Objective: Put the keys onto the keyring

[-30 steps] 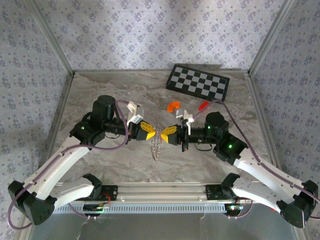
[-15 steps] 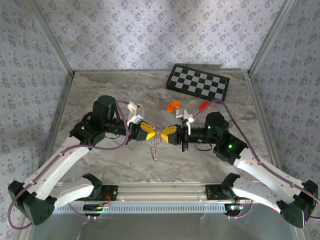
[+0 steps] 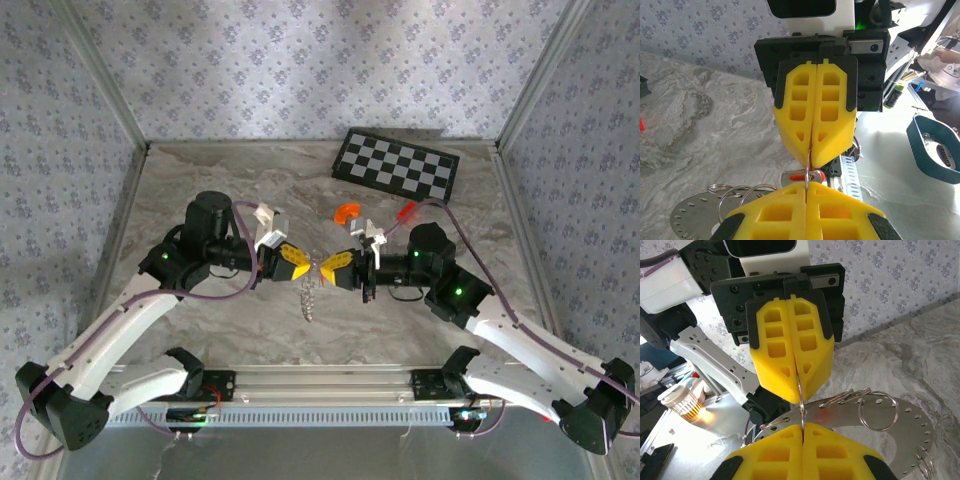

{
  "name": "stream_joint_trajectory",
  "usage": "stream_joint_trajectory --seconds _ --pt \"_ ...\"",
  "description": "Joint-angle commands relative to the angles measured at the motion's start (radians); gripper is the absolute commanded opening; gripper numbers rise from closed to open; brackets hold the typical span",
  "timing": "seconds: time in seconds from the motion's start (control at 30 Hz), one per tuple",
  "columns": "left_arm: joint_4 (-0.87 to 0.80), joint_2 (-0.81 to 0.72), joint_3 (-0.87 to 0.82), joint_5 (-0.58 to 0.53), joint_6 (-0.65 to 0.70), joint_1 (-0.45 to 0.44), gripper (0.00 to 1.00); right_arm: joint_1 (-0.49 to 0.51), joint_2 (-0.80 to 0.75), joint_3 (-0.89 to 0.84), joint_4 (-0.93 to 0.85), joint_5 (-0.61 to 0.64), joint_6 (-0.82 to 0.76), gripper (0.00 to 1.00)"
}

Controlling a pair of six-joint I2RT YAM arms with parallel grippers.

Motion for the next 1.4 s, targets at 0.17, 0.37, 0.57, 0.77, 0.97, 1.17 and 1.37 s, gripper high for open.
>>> stream_joint_trajectory --seconds 0.17,0.37,0.57,0.77,0.97,1.17,1.37 --pt "0.003 -0.018 0.020 0.028 0.031 -0.011 0.00 0.007 0.004 0.039 0.053 -0.023 0.007 0.00" --pt "0.002 -0.020 0.023 0.029 0.033 -0.014 0.00 0.008 0.009 0.045 0.053 -0.028 0.008 0.00" --pt "0.000 -0.021 0.021 0.029 0.034 -0.014 0.00 0.008 0.008 0.049 0.040 -0.026 0.004 0.00" --pt "-0.002 -0.023 0.023 0.028 0.033 -0.016 0.00 0.008 0.003 0.049 0.025 -0.019 -0.002 0.00" --pt "-0.003 -0.024 0.021 0.029 0.035 -0.018 0.00 0.010 0.004 0.048 0.014 -0.011 -0.011 0.00" --pt "-0.006 -0.029 0.022 0.027 0.036 -0.018 0.00 0.017 0.010 0.047 -0.004 -0.008 -0.026 0.00" --pt "-0.011 -0.029 0.022 0.024 0.040 -0.018 0.00 0.016 -0.011 0.050 -0.041 0.008 -0.041 0.00"
